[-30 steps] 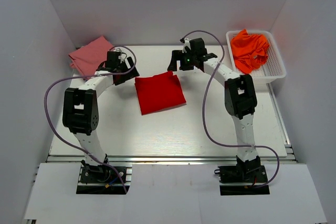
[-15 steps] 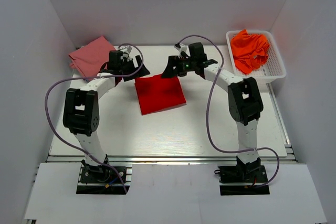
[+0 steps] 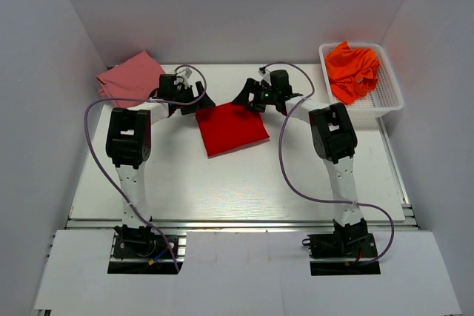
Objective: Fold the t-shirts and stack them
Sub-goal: Put the neatly folded tshirt into the corner of the board with the left arm
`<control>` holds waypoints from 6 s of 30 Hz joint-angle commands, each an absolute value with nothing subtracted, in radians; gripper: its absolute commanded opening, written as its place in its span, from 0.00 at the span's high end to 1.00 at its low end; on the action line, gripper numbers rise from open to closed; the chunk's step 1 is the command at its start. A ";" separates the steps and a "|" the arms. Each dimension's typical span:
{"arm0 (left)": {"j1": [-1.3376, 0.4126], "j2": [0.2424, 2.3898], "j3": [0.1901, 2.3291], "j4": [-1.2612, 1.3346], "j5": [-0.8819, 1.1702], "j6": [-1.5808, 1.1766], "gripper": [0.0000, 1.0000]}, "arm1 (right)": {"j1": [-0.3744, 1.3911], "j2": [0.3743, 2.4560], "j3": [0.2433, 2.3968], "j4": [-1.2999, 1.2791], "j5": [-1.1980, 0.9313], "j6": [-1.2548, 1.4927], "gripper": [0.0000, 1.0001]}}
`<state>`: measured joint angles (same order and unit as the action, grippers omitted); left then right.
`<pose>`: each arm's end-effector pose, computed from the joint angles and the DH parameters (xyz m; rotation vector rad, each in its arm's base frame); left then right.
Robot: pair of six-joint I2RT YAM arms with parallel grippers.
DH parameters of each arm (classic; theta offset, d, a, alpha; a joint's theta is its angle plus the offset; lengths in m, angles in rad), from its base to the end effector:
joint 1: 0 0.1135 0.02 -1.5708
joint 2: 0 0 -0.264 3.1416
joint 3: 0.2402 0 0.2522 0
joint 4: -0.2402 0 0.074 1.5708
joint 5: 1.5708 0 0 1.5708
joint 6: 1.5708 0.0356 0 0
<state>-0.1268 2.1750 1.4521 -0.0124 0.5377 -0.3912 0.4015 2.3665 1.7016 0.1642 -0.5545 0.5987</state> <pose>0.4648 -0.0776 0.1435 -0.0246 2.3378 -0.8819 0.4804 0.2243 0.1443 -0.1511 2.2030 1.1626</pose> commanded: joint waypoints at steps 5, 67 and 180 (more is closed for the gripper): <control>-0.114 2.266 1.492 0.095 0.759 -0.330 0.00 | 0.330 2.421 1.595 0.261 -0.590 0.617 0.10; -0.311 2.032 1.957 -0.521 -0.141 -0.046 1.00 | 0.330 1.290 0.839 0.067 -0.110 0.290 0.10; 0.354 2.151 2.056 -0.203 0.436 -0.284 0.00 | 0.333 1.477 1.034 -0.011 -0.331 0.278 0.10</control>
<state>0.3763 2.3901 2.0834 -0.2108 0.5564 -0.2687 0.3340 1.5440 1.0554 -0.0494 -0.3149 0.2905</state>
